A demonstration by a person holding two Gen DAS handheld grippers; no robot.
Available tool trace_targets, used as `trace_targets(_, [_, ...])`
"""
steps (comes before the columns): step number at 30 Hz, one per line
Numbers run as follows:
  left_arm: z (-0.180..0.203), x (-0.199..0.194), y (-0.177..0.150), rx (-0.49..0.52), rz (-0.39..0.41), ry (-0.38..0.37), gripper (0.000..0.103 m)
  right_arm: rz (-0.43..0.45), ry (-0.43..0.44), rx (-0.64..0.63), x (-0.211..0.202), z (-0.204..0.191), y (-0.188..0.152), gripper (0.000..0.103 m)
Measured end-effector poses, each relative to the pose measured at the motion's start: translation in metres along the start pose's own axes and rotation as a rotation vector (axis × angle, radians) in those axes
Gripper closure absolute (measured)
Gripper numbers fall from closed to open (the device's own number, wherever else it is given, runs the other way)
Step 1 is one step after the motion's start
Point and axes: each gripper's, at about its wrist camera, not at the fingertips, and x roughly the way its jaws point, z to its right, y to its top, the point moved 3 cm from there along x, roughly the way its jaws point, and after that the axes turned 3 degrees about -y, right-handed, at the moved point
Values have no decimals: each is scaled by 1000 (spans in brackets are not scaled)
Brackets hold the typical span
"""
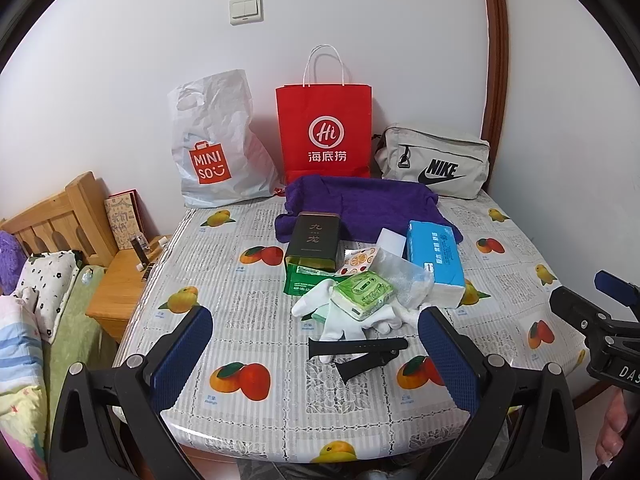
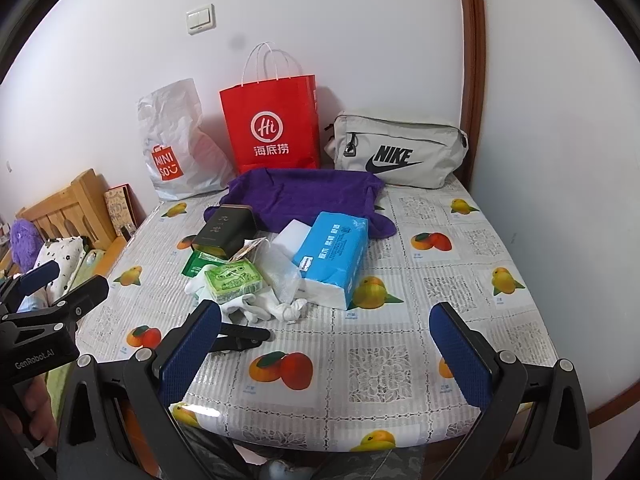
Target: Organize soft objects
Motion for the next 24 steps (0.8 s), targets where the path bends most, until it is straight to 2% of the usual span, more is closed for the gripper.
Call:
trace_targets(8, [1,0,-2,3,3,-2,0,3,-2,-2,0,1,0,0])
trace_targets(24, [7,15,-5,15,5,-71,0,-6,19,-3,8,-1,1,0])
